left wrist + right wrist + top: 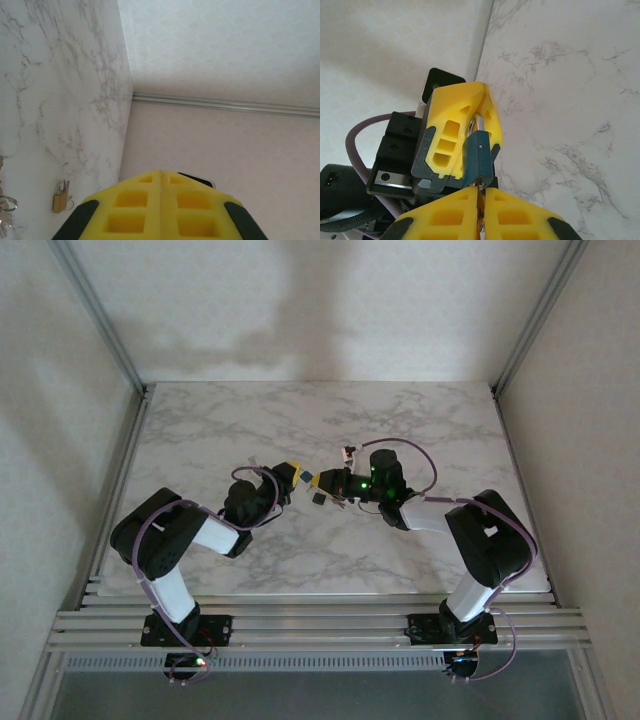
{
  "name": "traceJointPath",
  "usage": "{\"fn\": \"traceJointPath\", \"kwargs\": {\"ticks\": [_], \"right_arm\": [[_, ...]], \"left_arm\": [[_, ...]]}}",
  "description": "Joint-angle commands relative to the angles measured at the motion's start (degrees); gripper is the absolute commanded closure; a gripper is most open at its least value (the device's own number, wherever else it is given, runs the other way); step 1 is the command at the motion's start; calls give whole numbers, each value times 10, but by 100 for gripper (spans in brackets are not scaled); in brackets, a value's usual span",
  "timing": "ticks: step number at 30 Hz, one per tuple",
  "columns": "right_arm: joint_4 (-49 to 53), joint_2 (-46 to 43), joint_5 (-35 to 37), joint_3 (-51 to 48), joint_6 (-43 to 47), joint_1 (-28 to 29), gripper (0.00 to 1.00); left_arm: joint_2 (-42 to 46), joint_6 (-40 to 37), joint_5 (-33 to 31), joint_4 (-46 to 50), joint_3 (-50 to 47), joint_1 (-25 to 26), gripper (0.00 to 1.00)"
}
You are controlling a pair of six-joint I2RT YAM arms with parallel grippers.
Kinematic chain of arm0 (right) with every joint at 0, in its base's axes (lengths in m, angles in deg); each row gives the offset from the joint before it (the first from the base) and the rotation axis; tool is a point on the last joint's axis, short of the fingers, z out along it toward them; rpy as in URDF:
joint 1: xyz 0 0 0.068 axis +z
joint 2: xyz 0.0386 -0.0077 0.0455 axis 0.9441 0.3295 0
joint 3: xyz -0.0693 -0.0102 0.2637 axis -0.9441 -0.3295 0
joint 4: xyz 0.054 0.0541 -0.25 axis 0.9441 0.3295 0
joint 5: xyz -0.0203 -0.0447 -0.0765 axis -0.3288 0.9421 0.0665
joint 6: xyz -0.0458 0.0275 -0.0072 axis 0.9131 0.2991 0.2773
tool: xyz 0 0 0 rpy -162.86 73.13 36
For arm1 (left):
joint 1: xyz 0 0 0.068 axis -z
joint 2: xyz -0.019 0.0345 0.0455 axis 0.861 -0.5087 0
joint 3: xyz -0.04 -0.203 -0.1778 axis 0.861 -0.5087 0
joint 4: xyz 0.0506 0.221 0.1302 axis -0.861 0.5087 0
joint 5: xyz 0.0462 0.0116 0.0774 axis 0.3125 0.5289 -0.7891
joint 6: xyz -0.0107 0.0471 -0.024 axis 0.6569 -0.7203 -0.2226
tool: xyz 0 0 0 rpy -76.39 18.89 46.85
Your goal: Lock with the key
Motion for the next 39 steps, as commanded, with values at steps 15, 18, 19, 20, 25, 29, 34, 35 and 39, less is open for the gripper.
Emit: {"fn": "traceJointPath", "kwargs": {"ticks": [15, 18, 19, 20, 25, 29, 34, 35, 39], "right_arm": [[-12, 3, -16, 7, -1, 1, 100], [-11, 3, -20, 8, -2, 2, 100], [-11, 3, -21, 7, -2, 1, 100], [-11, 3, -20, 8, -1, 1, 100], [-1, 3, -24, 11, 3, 1, 100], [5, 1, -25, 13, 6, 1, 100], [15, 1, -27, 16, 9, 2, 100], [14, 1, -28, 17, 9, 1, 100], [10, 1, -30, 17, 9, 2, 100]], "left_arm": [[-14, 6, -1, -30, 15, 5, 100], [-17, 9, 0, -31, 18, 5, 100], [-18, 9, -1, -31, 18, 5, 100], [-18, 9, 0, -31, 18, 5, 100], [-16, 9, -3, -33, 14, 5, 100], [-16, 10, -4, -34, 14, 5, 100], [-16, 10, -5, -35, 15, 4, 100], [-16, 10, -5, -35, 15, 3, 100], [-17, 10, -7, -36, 14, 0, 100]]}}
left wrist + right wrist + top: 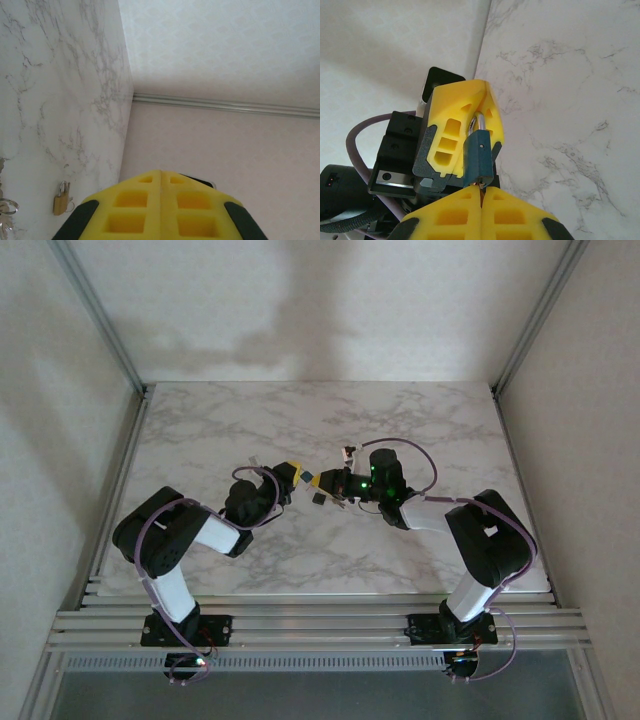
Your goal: Lock with the key
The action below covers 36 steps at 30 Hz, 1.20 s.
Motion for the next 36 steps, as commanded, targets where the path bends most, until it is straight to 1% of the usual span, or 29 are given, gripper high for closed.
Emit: {"fn": "traceJointPath", "kwargs": {"ticks": [1, 19, 36], "right_arm": [[2, 1, -29, 14, 11, 2, 100], [5, 4, -30, 16, 12, 2, 100], [6, 5, -32, 17, 8, 2, 100]], "left_arm": [[-7, 10, -6, -31, 11, -1, 100], [-4, 14, -5, -35, 8, -19, 100], [-1, 16, -7, -35, 4, -24, 100]]}}
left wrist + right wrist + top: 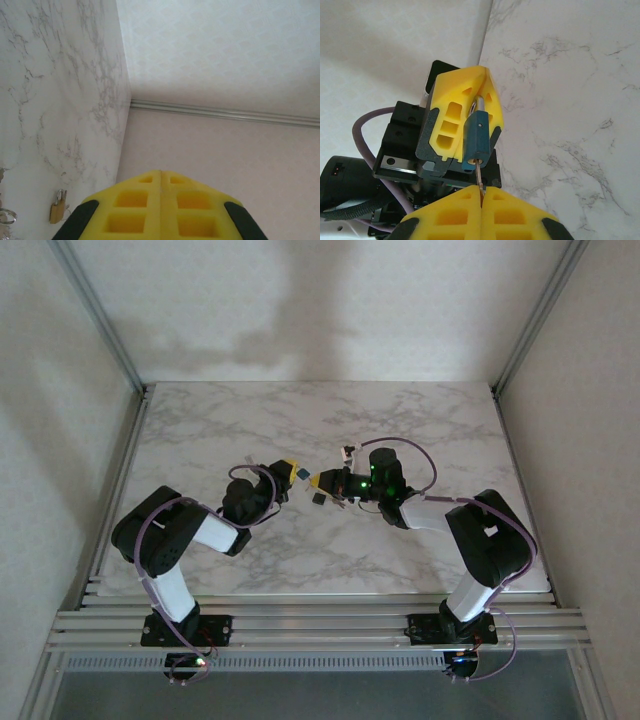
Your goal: Lock with the key
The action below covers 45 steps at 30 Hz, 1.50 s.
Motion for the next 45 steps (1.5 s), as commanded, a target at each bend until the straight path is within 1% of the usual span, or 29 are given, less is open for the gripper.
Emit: {"fn": "traceJointPath", "kwargs": {"ticks": [1, 12, 19, 22, 29, 32, 37, 41, 45], "right_arm": [[0, 5, -23, 14, 7, 2, 100], [15, -9, -22, 13, 18, 1, 100], [85, -58, 5, 13, 71, 1, 100], [116, -80, 20, 14, 96, 1, 100], [172, -128, 52, 13, 139, 1, 100], [183, -144, 65, 9, 150, 1, 100], [189, -164, 75, 3, 162, 0, 100], [196, -176, 87, -1, 168, 1, 100], [202, -183, 90, 1, 175, 1, 100]], "left_arm": [[-1, 6, -9, -33, 4, -6, 100], [3, 0, -5, -29, -10, -17, 100], [26, -37, 12, 21, -26, -40, 100], [47, -72, 23, 72, -29, -52, 100], [113, -187, 41, 223, -24, -73, 100], [142, -245, 48, 304, -10, -77, 100], [181, -324, 52, 410, 8, -77, 100], [198, -370, 48, 484, 19, -77, 100], [201, -400, 42, 532, 25, -78, 100]]}}
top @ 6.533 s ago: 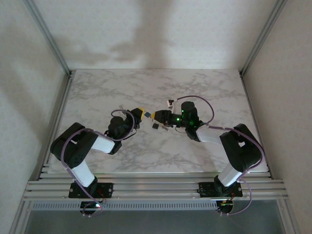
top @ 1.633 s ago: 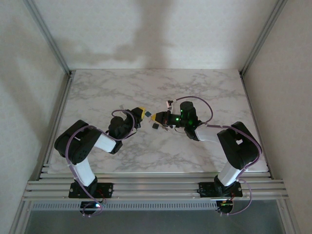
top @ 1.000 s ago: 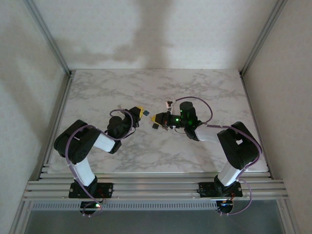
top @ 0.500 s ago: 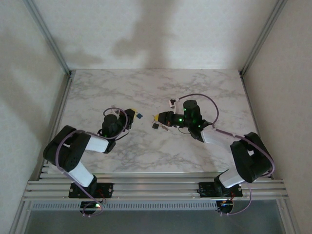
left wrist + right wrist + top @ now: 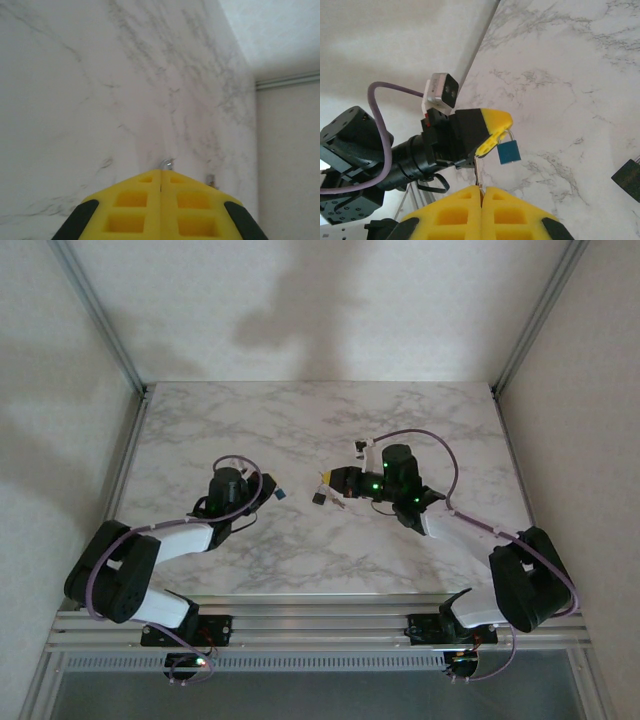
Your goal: Lock with the key
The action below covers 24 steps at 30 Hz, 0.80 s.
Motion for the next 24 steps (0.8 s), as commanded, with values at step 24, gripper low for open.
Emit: {"fn": "traceJointPath", "kwargs": {"ticks": [24], "right_arm": [[10, 5, 0, 10, 12, 1, 100]], "left_arm": [[-106, -121, -10, 134, 94, -17, 100]]}}
